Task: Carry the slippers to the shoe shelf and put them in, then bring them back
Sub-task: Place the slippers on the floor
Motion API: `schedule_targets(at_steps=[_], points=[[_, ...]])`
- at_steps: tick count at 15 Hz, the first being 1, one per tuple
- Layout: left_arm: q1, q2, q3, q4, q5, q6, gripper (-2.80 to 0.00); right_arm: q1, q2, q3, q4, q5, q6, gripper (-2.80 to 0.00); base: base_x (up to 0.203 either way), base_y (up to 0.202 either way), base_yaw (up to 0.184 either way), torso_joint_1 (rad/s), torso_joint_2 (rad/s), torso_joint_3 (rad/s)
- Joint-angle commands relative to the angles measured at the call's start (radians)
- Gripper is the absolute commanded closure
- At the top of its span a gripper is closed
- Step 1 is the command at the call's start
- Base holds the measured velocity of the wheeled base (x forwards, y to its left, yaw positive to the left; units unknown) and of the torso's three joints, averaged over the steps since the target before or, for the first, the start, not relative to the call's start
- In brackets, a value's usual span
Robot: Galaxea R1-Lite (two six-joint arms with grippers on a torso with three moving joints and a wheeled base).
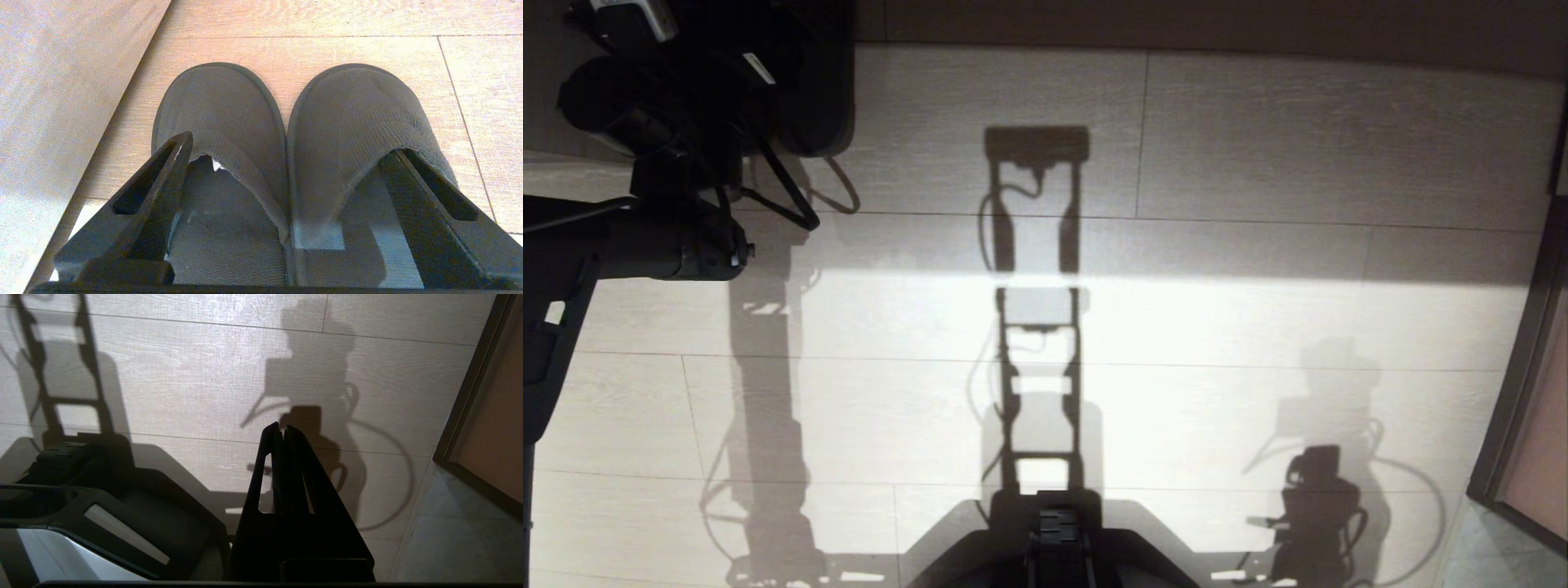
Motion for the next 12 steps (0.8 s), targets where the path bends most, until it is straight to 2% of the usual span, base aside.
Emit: schedule_targets(at_steps=[1,7,9,12], points=[[0.000,-0.009,0.013,-0.006,-0.002,0.002,-2.80,0.000,-0.002,0.000,0.000,0.000,0.000,0.00,0.000,0.000,0.000,0.000,0.00,0.000],[0.000,-0.041,0.092,0.018,-0.038,0.006,-2.80,0.000,-0.002,0.000,0.000,0.000,0.000,0.00,0.000,0.000,0.000,0.000,0.00,0.000],[-0.001,-0.090,0.176,0.033,-0.066,0.002,-2.80,0.000,-0.002,0.000,0.000,0.000,0.000,0.00,0.000,0.000,0.000,0.000,0.00,0.000],[-0.003,-0.141,0.261,0.042,-0.074,0.000,-2.80,0.000,-0.002,0.000,0.000,0.000,0.000,0.00,0.000,0.000,0.000,0.000,0.00,0.000]])
